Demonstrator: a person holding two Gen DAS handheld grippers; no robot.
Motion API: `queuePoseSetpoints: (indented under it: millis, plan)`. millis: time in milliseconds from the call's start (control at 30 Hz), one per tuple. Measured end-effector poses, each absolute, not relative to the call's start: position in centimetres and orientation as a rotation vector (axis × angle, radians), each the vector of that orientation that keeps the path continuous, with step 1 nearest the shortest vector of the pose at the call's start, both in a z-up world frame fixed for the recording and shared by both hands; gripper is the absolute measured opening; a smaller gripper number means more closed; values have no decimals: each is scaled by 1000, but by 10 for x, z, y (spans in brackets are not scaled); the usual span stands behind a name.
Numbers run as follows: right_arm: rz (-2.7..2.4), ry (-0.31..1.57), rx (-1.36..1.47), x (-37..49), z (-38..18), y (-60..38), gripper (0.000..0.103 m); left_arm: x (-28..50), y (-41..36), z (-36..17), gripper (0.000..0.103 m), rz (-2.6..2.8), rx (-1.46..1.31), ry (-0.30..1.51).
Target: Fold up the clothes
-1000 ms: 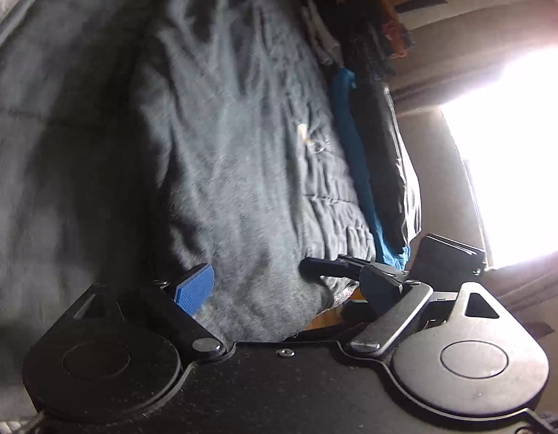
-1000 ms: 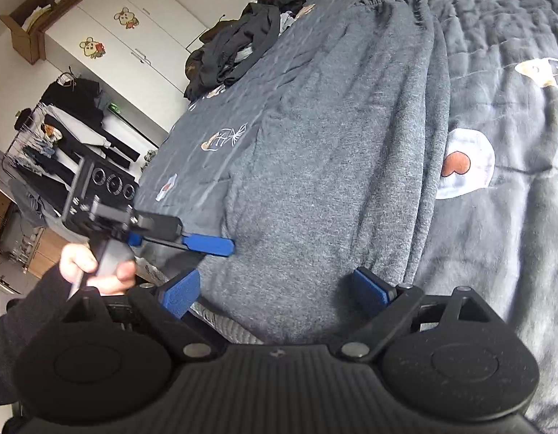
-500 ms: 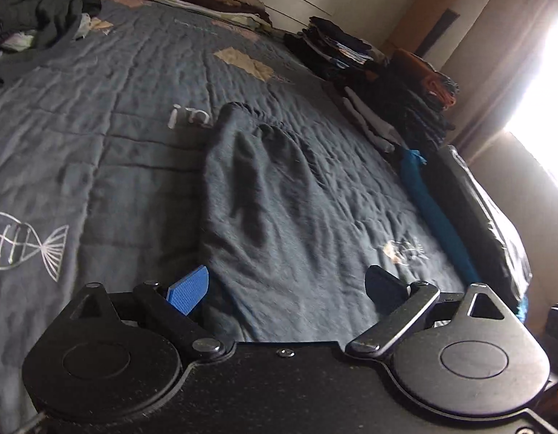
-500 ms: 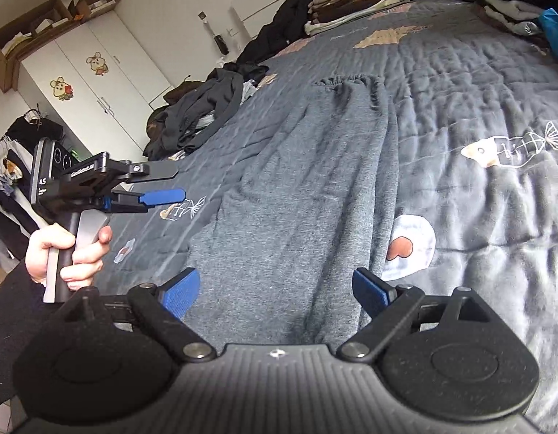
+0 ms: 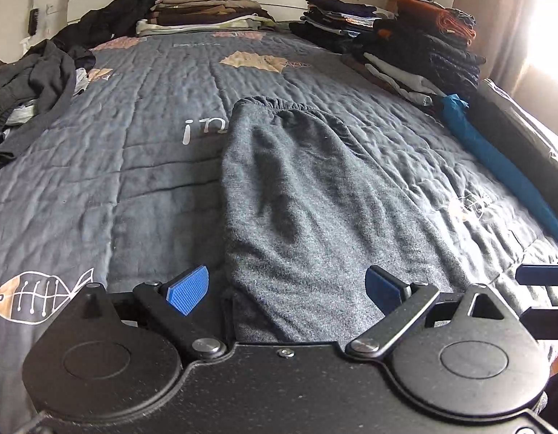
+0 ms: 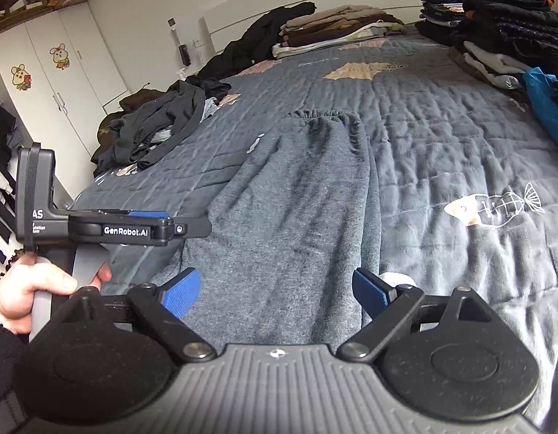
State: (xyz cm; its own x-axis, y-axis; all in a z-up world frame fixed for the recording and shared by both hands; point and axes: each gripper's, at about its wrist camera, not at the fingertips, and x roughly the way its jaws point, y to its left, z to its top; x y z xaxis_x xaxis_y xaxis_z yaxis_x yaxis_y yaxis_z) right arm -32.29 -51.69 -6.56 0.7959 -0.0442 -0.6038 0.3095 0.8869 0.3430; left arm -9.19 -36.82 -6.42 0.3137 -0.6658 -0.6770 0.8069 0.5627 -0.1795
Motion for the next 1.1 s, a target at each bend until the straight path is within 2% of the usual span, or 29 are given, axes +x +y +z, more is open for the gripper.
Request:
queuePoseSetpoints:
  millis: [400, 667, 1100]
  plan:
    - [-216, 653, 525, -332, -87, -490, 91, -106, -363, -62, 94, -994, 256, 757]
    - [-331, 607, 549, -359, -79, -476, 91, -116, -360, -60, 94, -1005, 262, 747]
    - [-517, 652, 491, -373, -58, -418, 91, -142, -347, -39, 94, -1048, 241, 742]
